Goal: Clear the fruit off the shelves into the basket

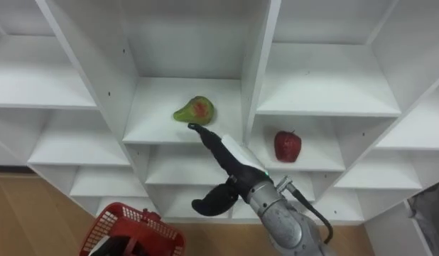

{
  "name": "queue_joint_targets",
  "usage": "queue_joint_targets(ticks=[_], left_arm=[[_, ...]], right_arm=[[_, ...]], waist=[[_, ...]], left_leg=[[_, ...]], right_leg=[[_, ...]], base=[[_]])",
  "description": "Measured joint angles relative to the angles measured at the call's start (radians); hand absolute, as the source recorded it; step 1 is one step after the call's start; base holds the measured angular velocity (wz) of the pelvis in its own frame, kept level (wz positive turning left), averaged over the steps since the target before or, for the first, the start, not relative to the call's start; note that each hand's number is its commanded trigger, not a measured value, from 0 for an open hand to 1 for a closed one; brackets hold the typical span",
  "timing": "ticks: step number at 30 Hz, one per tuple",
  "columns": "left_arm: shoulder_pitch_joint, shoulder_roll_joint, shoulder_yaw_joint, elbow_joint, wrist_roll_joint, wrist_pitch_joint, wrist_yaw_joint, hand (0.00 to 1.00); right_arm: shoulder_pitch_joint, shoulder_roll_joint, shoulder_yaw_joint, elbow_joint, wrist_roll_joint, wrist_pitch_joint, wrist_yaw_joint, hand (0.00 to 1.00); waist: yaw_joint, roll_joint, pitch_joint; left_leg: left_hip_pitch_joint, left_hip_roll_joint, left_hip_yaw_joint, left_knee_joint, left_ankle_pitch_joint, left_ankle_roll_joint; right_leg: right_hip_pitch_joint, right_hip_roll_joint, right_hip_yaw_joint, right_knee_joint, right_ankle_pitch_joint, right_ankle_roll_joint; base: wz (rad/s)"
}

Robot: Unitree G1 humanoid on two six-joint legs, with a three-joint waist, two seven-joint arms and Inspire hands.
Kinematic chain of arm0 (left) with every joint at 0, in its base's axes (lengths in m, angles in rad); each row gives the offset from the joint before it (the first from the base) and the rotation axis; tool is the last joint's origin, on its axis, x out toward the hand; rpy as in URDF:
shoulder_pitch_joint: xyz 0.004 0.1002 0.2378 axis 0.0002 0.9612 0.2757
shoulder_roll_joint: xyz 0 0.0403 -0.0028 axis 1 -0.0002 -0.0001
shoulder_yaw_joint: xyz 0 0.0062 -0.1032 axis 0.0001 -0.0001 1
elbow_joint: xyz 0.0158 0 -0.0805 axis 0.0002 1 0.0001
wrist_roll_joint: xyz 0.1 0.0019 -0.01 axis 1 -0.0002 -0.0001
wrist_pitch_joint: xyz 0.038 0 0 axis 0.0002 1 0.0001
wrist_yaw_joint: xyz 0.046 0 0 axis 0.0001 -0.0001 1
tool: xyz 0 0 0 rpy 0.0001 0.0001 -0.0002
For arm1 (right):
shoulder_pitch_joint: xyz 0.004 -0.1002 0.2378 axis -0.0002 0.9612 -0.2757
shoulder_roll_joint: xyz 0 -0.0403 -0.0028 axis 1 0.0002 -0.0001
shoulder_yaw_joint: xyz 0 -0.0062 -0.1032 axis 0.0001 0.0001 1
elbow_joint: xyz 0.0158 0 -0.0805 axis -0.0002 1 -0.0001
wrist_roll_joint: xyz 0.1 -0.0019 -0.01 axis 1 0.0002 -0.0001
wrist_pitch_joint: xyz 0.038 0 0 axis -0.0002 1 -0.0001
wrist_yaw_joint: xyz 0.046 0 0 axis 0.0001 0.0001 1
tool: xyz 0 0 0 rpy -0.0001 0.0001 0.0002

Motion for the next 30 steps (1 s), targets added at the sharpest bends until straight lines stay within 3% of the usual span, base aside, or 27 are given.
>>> queue_joint_targets(ticks=[3,13,15,17,19,28,30], left_arm=[[0.008,0.002,0.009,-0.006,0.001,0.0,-0.001,1.0],[0.016,0.002,0.037,-0.006,0.002,0.0,0.022,1.0],[0.016,0.002,0.038,-0.006,0.002,0.0,0.022,1.0],[0.017,0.001,0.039,-0.006,0.002,0.0,0.022,1.0],[0.024,0.001,0.042,-0.006,0.002,0.0,0.022,1.0],[0.034,-0.011,0.061,-0.006,0.004,0.001,0.009,1.0],[0.034,-0.01,0.07,-0.006,0.005,0.003,-0.001,1.0]], right_arm=[[0.003,-0.001,-0.018,-0.06,0.005,-0.009,-0.004,0.0],[0.007,0.001,-0.018,-0.094,0.001,-0.01,-0.01,0.0],[0.007,0.0,-0.019,-0.106,-0.002,-0.01,-0.01,0.0],[0.007,0.0,-0.019,-0.125,-0.004,-0.011,-0.01,0.0],[0.007,0.001,-0.019,-0.13,-0.004,-0.011,-0.01,0.0],[-0.029,0.002,-0.031,-0.151,-0.004,-0.011,-0.007,0.0],[-0.032,0.004,-0.038,-0.151,-0.006,-0.011,-0.006,0.0]], waist=[[0.005,-0.008,-0.0057],[0.012,-0.005,-0.0035],[0.021,-0.004,-0.0026],[0.029,-0.002,0.0053],[0.032,-0.002,0.007],[0.044,-0.019,-0.003],[0.046,-0.023,-0.0017]], left_leg=[[0.003,0.001,0.0,0.0,0.0,0.0],[0.018,0.003,-0.002,-0.005,-0.001,-0.001],[0.02,0.003,-0.002,-0.005,-0.001,-0.001],[0.029,0.003,-0.004,-0.007,-0.001,-0.002],[0.031,0.003,-0.006,-0.012,-0.001,-0.002],[0.032,0.002,-0.013,-0.011,-0.001,-0.002],[0.033,0.001,-0.025,-0.007,-0.001,-0.002]], right_leg=[[0.003,0.001,0.001,-0.001,0.001,-0.001],[0.017,0.003,0.0,-0.001,0.001,-0.001],[0.019,0.003,0.0,0.0,0.001,-0.002],[0.029,0.003,-0.001,0.0,0.001,-0.002],[0.033,0.003,-0.002,0.0,0.001,-0.002],[0.038,0.002,-0.008,-0.001,0.001,-0.001],[0.047,0.001,-0.019,-0.003,0.001,-0.001]], base=[[0.0],[0.0],[0.0],[0.0],[0.0],[0.02],[0.17]])
